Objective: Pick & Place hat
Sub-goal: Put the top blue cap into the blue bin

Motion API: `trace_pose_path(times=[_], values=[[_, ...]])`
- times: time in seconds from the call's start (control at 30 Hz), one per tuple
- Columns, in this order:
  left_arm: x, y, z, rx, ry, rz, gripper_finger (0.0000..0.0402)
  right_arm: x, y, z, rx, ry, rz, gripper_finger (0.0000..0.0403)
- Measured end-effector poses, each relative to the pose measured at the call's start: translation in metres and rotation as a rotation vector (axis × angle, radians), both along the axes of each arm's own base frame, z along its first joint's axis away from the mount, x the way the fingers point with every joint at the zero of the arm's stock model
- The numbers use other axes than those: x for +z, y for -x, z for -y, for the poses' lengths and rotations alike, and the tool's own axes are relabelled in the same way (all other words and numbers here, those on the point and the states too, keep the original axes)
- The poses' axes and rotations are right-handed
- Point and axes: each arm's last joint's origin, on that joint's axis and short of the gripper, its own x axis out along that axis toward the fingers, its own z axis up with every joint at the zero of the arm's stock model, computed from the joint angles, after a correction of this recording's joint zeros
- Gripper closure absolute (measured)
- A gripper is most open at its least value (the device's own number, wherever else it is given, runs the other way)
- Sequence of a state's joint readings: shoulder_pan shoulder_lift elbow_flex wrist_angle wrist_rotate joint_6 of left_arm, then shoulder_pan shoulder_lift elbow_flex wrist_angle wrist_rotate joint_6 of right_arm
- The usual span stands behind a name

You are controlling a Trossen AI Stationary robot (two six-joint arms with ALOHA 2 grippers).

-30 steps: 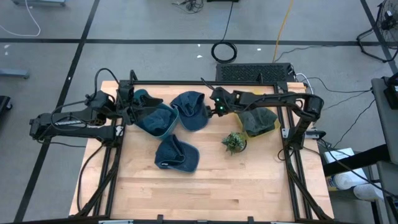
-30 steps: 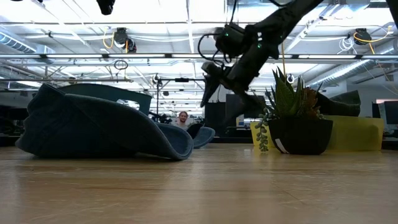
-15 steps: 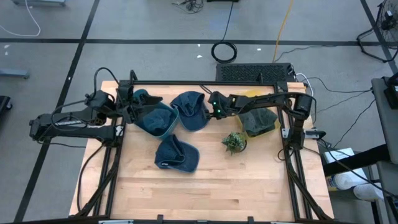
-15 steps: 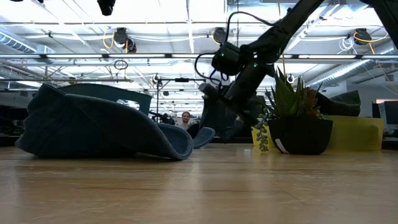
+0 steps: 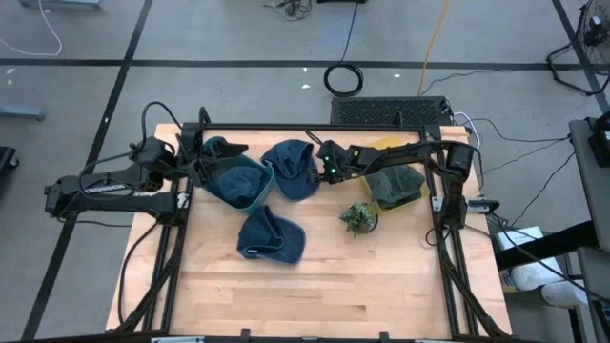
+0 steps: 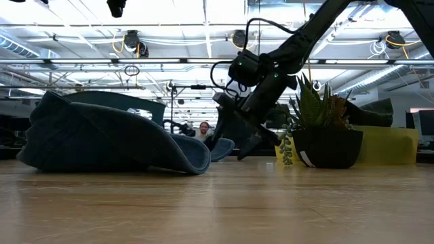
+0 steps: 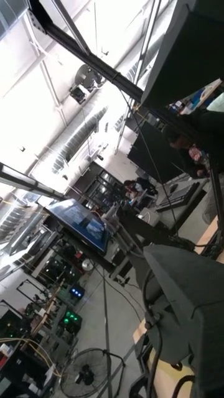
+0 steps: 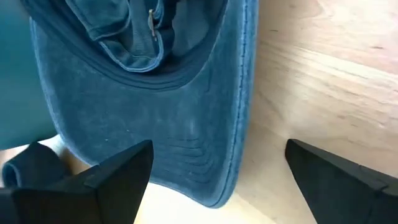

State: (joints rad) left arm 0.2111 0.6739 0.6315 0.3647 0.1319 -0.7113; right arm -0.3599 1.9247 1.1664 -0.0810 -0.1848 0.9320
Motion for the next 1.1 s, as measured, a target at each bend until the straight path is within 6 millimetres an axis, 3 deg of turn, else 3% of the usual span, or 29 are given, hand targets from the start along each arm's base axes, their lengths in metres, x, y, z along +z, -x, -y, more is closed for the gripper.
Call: trace_pose_path(times=[0.23,0.33,1.1], values=[[0.0000,0.0000,0.0000,-0.001,0.001,0.000,0.0016,0.0004,0.0000,0.0004,-0.004,-0.003,0.004,0.0046],[-0.0001,0.0000,0.0000,-0.003,0.006,0.000,0.0016,0.0000,0.0001,0.0003,0.000,0.000,0.002,0.0065],[-0.0002,-0.0001,0.0001,-0.012,0.029,0.000,0.0016,-0.0027,0.0008,-0.0014,-0.032,-0.043,-0.010,0.0334]])
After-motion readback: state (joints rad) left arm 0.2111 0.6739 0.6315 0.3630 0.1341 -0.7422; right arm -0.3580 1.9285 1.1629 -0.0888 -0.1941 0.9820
